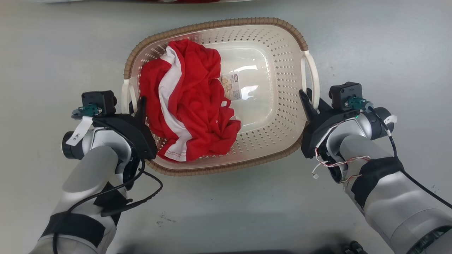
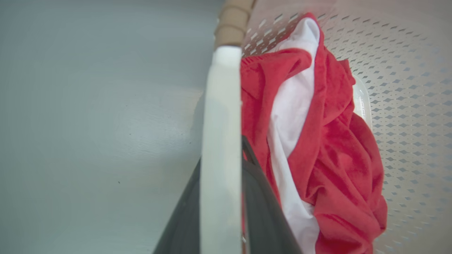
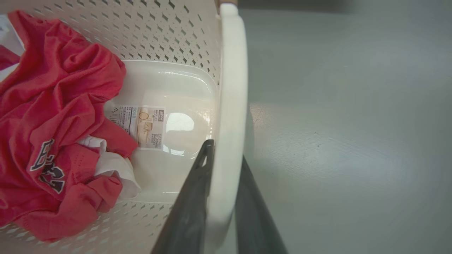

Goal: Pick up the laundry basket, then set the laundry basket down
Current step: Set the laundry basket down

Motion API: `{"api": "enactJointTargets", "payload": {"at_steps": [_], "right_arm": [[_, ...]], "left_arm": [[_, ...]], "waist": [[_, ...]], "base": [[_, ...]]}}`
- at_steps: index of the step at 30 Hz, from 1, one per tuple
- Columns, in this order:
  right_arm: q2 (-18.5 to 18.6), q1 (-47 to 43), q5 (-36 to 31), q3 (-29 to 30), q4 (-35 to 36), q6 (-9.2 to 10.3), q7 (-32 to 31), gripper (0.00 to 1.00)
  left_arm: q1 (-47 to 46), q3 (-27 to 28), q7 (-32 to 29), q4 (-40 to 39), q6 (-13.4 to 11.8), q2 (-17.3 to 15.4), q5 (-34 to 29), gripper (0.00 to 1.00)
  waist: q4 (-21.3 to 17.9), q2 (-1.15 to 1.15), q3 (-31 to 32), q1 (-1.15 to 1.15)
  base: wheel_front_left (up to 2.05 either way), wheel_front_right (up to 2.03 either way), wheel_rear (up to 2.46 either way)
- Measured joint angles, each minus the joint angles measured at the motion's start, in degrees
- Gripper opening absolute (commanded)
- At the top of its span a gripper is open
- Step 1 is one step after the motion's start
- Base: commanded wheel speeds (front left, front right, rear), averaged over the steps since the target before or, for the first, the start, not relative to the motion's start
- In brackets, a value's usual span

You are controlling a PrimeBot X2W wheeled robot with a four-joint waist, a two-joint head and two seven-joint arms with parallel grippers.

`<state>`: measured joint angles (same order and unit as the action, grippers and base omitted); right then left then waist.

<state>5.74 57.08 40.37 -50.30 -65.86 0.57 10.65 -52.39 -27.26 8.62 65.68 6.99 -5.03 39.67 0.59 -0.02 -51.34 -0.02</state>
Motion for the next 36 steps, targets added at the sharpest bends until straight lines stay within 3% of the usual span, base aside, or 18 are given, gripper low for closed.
{"api": "enactJointTargets", "payload": {"at_steps": [17,18,19,20,21,23,27,36], "right_arm": [[-1.05,0.13,0.12,0.01,-2.88,-0.20,0.30,0.00],[-1.05,0.13,0.12,-0.02,-3.01,-0.43,0.18,0.00],[-1.05,0.12,0.12,-0.15,-3.11,-0.58,0.15,0.00],[-1.04,0.12,0.00,-0.44,-3.13,-0.62,0.18,0.00],[-1.03,0.12,-0.02,-0.68,-3.14,-0.80,0.22,0.18],[-0.81,0.16,-0.36,-1.35,-3.01,-1.72,0.55,1.00],[-0.78,0.15,-1.05,-2.02,-2.85,-3.07,1.05,1.00],[-0.94,0.15,-0.97,-1.71,-2.85,-3.43,2.15,1.00]], "left_arm": [[-0.25,-2.83,0.11,0.18,-0.02,-0.11,0.27,0.00],[-0.25,-3.09,-0.03,0.16,-0.02,-0.12,0.29,0.04],[-0.26,-3.26,-0.04,0.16,-0.02,-0.13,0.36,0.31],[-0.26,-3.46,-0.24,0.20,-0.10,-0.19,0.41,0.69],[-0.26,-3.71,-0.31,0.22,-0.10,-0.25,0.44,1.00],[-0.24,-4.47,-0.43,0.14,0.47,-0.54,0.43,1.00],[-0.24,-5.17,-0.36,-0.03,0.51,-0.74,0.43,1.00],[-0.19,-6.45,0.25,-0.36,0.49,-1.34,0.62,1.00]], "waist": [[-0.12,0.03,1.22,0.03],[-0.15,0.03,1.28,0.03],[-0.18,0.03,1.34,0.03],[-0.20,0.03,1.39,0.03],[-0.21,0.03,1.44,0.03],[-0.23,0.03,1.52,0.03],[-0.28,0.03,1.69,0.03],[-0.41,0.03,2.78,0.03]], "base": [[0.00,0.00,0.00],[0.00,0.00,0.00],[0.00,0.00,0.00],[0.00,0.00,0.00],[0.00,0.00,0.00],[0.00,0.00,0.00],[0.00,0.00,0.00],[0.00,0.00,0.00]]}}
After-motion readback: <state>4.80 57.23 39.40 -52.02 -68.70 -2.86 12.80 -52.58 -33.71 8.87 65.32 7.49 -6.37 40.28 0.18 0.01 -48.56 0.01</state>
